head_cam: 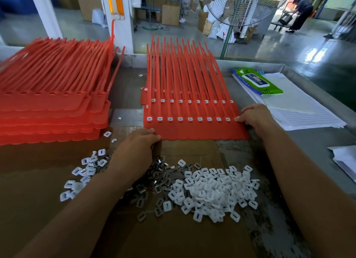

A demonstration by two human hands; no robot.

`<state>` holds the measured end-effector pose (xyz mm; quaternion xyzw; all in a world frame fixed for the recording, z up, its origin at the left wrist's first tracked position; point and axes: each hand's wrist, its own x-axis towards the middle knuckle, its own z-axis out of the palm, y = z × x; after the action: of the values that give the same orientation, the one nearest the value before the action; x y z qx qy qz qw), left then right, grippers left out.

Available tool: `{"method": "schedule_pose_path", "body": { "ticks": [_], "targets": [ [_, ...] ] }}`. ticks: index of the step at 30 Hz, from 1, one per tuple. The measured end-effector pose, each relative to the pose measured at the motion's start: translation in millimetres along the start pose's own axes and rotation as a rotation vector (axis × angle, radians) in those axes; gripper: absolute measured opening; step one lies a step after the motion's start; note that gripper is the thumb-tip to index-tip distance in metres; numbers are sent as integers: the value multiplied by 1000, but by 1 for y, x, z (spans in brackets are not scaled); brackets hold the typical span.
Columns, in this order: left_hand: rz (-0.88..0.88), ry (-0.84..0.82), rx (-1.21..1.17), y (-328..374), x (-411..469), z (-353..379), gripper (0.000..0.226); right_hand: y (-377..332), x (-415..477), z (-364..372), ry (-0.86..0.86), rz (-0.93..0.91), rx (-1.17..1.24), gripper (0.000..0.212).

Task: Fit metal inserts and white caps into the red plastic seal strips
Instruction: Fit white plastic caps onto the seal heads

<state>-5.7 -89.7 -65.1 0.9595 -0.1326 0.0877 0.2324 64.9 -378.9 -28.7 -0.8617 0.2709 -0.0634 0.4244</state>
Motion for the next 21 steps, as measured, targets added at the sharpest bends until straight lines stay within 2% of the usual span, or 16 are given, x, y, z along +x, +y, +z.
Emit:
{"method": "schedule_pose_path", "body": {
  "ticks": [5, 11, 14, 17, 21],
  "targets": [
    [1, 2, -4, 1, 0, 0, 41, 4, -3, 1, 12, -27, -27, 18],
    [-4, -4, -3, 3, 0, -2, 41, 22, -11, 2, 96, -224, -167, 15],
    [-1, -6, -9, 4, 0, -3, 39, 21, -16, 2, 94, -255, -202, 15],
    [10, -1, -10, 5, -1, -4, 35, 15, -21, -5, 25, -237, -224, 11],
    [14, 0, -11, 6, -1, -5, 34, 13, -29, -18, -160, -92, -189, 19]
  ]
}}
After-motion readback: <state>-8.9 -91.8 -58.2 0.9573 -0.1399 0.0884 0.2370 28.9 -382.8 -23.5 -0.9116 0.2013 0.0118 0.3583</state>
